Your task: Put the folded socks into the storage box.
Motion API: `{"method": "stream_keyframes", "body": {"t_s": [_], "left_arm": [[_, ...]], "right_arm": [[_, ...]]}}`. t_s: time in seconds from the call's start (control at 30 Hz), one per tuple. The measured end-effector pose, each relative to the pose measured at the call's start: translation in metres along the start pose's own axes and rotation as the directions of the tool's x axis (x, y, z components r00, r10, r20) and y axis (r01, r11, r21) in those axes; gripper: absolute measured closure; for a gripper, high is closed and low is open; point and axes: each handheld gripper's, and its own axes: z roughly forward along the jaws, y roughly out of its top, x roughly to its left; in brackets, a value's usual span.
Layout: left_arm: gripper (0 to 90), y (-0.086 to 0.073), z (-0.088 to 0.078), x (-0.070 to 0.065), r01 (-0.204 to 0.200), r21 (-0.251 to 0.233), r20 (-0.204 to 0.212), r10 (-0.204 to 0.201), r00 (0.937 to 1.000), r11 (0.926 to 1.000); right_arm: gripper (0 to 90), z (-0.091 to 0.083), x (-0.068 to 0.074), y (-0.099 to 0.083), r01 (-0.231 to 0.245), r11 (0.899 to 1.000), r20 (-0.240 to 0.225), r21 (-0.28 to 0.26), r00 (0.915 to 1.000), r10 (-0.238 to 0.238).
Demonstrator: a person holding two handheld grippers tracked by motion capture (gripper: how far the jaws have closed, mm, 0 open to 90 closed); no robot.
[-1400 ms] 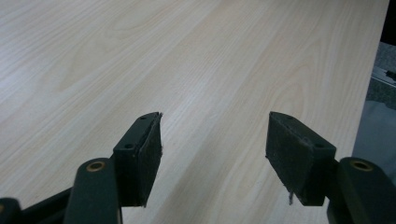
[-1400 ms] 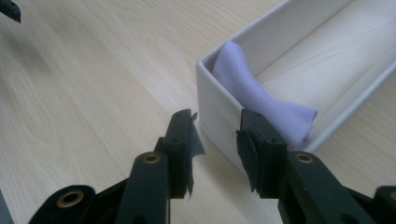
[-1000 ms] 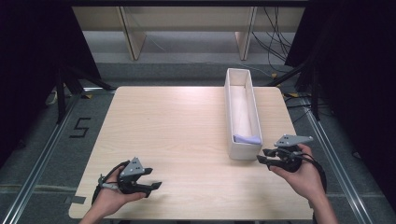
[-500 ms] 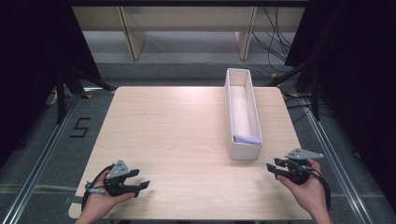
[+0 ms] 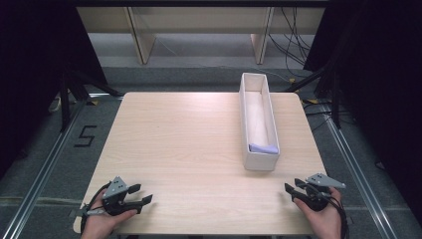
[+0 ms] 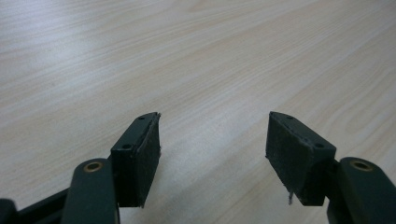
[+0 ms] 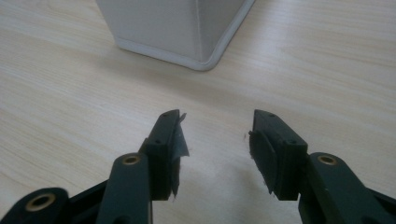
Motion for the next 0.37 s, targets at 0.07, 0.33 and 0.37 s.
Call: {"method": "stream_keyframes", "body": {"t_s": [0.07, 0.33, 0.37], "left_arm": [[34.5, -0.0025, -0.0027, -0.0014, 0.004, -0.009, 0.002, -0.004, 1.0, 1.0], [34.9, -0.0063, -0.0068, -0.0039, 0.002, -0.046, -0.021, -0.003, 0.9998, 0.999], [34.9, -0.0067, -0.0074, -0.0039, 0.001, -0.044, -0.025, -0.002, 0.9997, 0.999]], "right_arm": [[51.7, -0.0004, 0.0022, -0.0022, -0.015, 1.0, -0.034, 0.001, 0.9993, 0.015], [51.0, -0.003, 0.0036, -0.0052, -0.014, 0.999, -0.02, -0.033, 0.9997, 0.014], [50.9, -0.0032, 0.0036, -0.0058, -0.021, 0.999, -0.022, -0.033, 0.9996, 0.02]]}}
